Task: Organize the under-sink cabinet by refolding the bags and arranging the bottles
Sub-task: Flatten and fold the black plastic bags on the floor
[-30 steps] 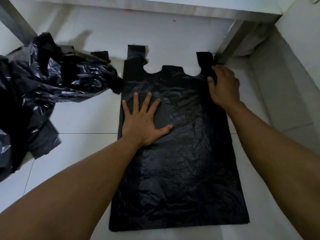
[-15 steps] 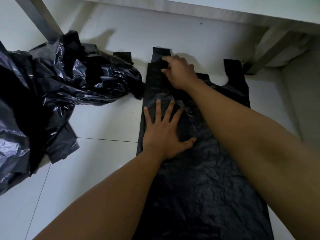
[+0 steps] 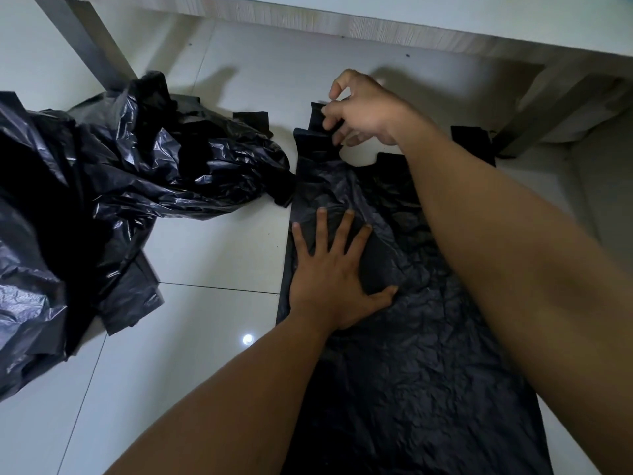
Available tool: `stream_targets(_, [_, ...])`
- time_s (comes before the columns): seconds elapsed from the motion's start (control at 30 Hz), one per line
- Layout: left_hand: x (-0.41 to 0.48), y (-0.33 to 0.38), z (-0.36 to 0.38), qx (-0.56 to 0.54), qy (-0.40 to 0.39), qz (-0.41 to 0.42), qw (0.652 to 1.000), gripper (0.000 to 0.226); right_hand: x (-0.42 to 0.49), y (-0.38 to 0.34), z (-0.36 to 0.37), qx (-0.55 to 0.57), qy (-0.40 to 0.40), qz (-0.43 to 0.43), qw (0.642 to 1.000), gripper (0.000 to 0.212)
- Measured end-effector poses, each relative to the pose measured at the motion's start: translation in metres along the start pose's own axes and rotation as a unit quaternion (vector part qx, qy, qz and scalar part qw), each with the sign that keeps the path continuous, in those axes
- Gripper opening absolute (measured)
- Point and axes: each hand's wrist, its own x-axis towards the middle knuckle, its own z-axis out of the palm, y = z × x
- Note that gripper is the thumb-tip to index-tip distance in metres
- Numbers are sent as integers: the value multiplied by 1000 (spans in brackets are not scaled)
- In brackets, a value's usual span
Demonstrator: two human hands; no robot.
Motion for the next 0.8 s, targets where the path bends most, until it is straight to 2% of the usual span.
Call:
stream_targets(0.17, [0,0,0,-4,3,0,1000,109,6,1,13,-142,-34,31,989,33])
stream_targets(0.23, [0,0,0,-5,1,0,1000,109,7,2,17,-276,-81,31,957,44])
stream_targets(0.3, [0,0,-1,-3,-3,1,1000,109,7,3,22,-384,-92,-6,919,39])
stream_targets(0.33, [0,0,-1,-2,-3,1,1000,109,7,3,24,-404,-92,-16,910,33])
stream_targets(0.43, [0,0,-1,-2,1,1,1000,108,5,5,21,-406,-104,-29,908,17])
stream_targets(0.5, [0,0,-1,-4,5,1,1000,108,4,7,17,-378,-108,-36,919,14])
stream_targets(0.63, [0,0,-1,-5,7,3,1000,108,0,14,23,-367,-102,-65,922,45])
stream_targets(0.67, [-1,-1,-2,-4,6,4,1000,108,1,16,26,-371,-100,-71,920,45])
stream_targets(0.8, [-1,0,-2,-5,7,4,1000,107,11,16,19,-365,-67,-88,924,22])
